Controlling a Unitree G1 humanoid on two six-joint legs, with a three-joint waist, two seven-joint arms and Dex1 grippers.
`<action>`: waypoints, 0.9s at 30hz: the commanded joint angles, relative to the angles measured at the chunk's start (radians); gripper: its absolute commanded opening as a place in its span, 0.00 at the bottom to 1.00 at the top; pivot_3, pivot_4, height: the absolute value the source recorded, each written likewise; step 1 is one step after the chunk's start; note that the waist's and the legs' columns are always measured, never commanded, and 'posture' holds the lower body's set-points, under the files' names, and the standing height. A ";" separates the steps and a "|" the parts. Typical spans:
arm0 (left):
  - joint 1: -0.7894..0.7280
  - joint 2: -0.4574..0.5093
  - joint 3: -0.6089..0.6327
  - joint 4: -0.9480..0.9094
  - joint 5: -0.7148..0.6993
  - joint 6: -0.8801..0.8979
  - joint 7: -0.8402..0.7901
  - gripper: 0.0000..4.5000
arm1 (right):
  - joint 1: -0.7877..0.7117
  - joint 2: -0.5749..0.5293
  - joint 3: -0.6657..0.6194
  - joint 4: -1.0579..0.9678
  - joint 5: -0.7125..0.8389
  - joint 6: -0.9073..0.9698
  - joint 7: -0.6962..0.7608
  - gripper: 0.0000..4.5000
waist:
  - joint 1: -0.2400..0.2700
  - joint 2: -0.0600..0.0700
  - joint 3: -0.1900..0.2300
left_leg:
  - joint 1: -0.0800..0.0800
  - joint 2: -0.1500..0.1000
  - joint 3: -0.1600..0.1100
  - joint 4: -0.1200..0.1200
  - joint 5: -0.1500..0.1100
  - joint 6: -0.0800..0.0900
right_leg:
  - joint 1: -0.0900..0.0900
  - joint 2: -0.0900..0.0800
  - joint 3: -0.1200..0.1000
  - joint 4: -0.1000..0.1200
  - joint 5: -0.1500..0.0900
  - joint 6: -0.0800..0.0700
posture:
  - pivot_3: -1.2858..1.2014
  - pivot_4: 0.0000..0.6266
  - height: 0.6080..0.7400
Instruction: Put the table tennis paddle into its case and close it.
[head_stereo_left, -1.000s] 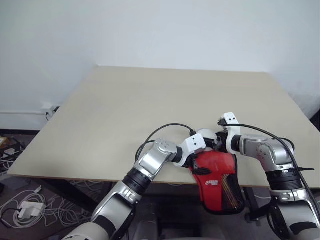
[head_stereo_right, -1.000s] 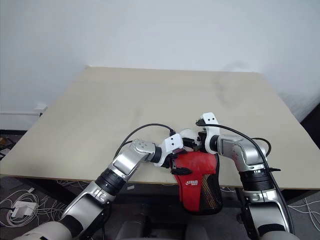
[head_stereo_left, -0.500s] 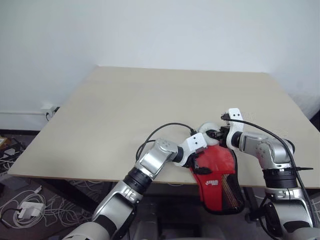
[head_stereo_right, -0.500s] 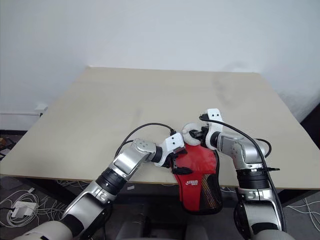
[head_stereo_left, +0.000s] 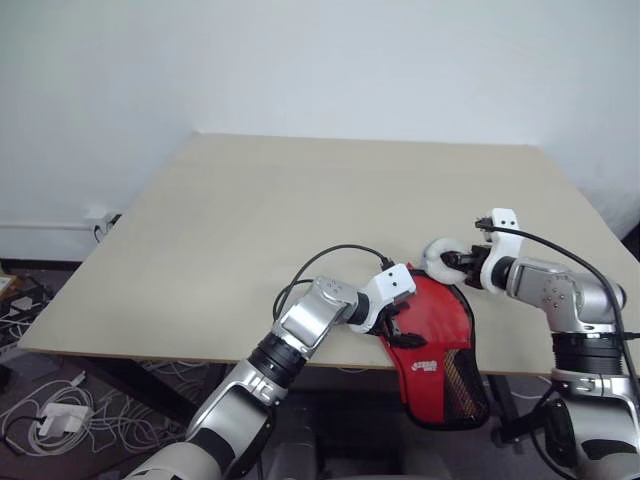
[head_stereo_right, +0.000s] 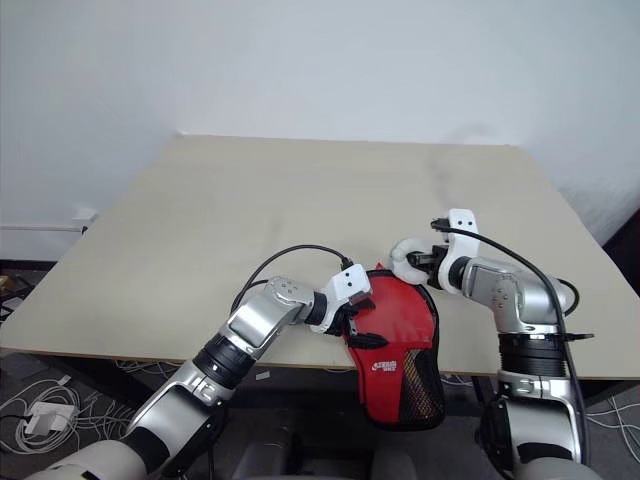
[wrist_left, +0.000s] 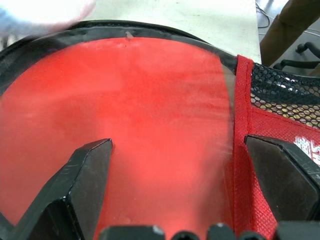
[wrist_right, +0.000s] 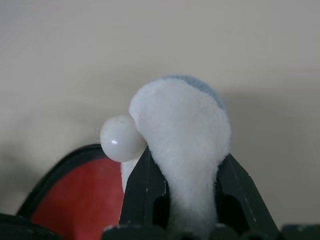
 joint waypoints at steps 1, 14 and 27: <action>0.027 0.010 -0.050 0.054 0.003 0.050 -0.012 1.00 | -0.020 -0.105 -0.005 -0.057 0.000 -0.009 0.065 0.10 | 0.000 0.000 0.000 | 0.000 0.000 0.000 0.000 0.000 0.000 | 0.000 0.000 0.000 0.000 0.000 0.000 | 0.52 0.00 1.00; 0.022 -0.012 -0.054 0.070 -0.004 0.058 -0.008 1.00 | 0.269 -0.515 0.148 -0.218 -0.058 -0.132 0.384 0.08 | 0.008 0.002 -0.001 | 0.000 -0.001 0.000 0.003 -0.002 0.002 | 0.002 -0.001 0.000 -0.003 -0.004 0.006 | 0.52 0.00 1.00; 0.019 -0.023 -0.057 0.079 -0.006 0.055 -0.012 1.00 | 0.695 -0.613 -0.063 -0.377 -0.070 -0.411 0.580 0.08 | 0.009 0.002 -0.002 | 0.000 -0.001 -0.001 0.012 -0.008 0.005 | 0.008 -0.001 -0.001 -0.004 -0.006 0.009 | 0.52 0.00 1.00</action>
